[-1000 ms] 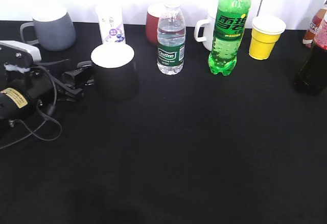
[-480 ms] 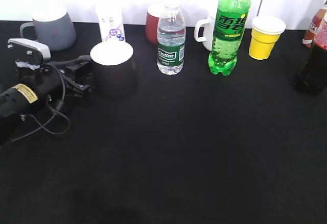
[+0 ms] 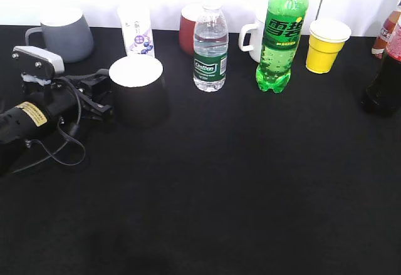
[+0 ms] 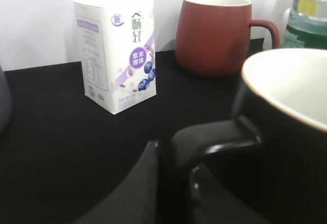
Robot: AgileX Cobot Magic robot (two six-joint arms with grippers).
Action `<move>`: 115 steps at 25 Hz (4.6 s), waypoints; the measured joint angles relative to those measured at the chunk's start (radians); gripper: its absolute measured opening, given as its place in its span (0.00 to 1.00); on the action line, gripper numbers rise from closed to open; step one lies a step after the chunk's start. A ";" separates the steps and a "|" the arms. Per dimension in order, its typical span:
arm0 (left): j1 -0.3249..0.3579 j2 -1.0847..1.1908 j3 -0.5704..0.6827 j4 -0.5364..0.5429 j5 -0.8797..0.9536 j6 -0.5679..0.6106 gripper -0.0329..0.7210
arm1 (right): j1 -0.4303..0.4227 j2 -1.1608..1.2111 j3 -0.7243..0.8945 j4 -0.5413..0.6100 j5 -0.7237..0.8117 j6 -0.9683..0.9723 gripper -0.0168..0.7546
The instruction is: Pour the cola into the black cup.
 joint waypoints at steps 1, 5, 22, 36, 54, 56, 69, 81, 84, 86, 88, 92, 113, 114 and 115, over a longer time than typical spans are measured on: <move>0.000 -0.003 0.000 0.003 0.004 -0.005 0.12 | 0.000 0.000 -0.010 0.000 -0.030 -0.007 0.60; 0.000 -0.047 0.000 0.092 0.043 -0.045 0.11 | 0.000 0.151 -0.073 -0.040 -0.483 -0.015 0.60; 0.000 -0.475 0.002 0.377 0.083 -0.253 0.10 | 0.000 0.929 0.100 -0.016 -1.343 -0.005 0.60; 0.000 -0.480 0.002 0.383 0.078 -0.257 0.10 | 0.000 1.122 0.218 -0.034 -1.746 -0.073 0.60; 0.000 -0.480 0.002 0.405 0.066 -0.258 0.10 | 0.000 1.671 0.329 -0.039 -2.247 -0.070 0.60; 0.000 -0.480 0.002 0.405 0.066 -0.258 0.10 | 0.000 1.671 0.328 -0.043 -2.247 -0.070 0.60; 0.000 -0.480 0.002 0.412 0.046 -0.258 0.10 | 0.000 1.670 0.217 0.041 -2.247 -0.049 0.78; 0.000 -0.480 0.002 0.421 0.046 -0.258 0.10 | 0.000 1.797 0.125 0.130 -2.247 -0.060 0.78; 0.000 -0.480 0.002 0.424 0.046 -0.258 0.10 | 0.000 1.832 0.079 0.145 -2.247 -0.060 0.78; 0.000 -0.480 0.002 0.427 0.046 -0.258 0.10 | 0.000 1.857 0.044 0.150 -2.247 -0.060 0.78; 0.000 -0.480 0.002 0.427 0.045 -0.258 0.10 | 0.000 1.870 0.029 0.162 -2.247 -0.060 0.78; 0.000 -0.499 0.002 0.428 0.045 -0.258 0.10 | 0.000 1.876 -0.013 0.191 -2.247 -0.062 0.78; 0.000 -0.502 0.002 0.437 0.044 -0.258 0.10 | 0.000 1.758 -0.037 0.108 -2.198 -0.064 0.49; 0.000 -0.502 0.002 0.444 0.047 -0.258 0.10 | 0.000 1.725 -0.037 0.089 -2.194 -0.062 0.49; 0.000 -0.502 0.002 0.454 0.059 -0.258 0.10 | 0.000 1.693 -0.036 0.065 -2.181 -0.050 0.49</move>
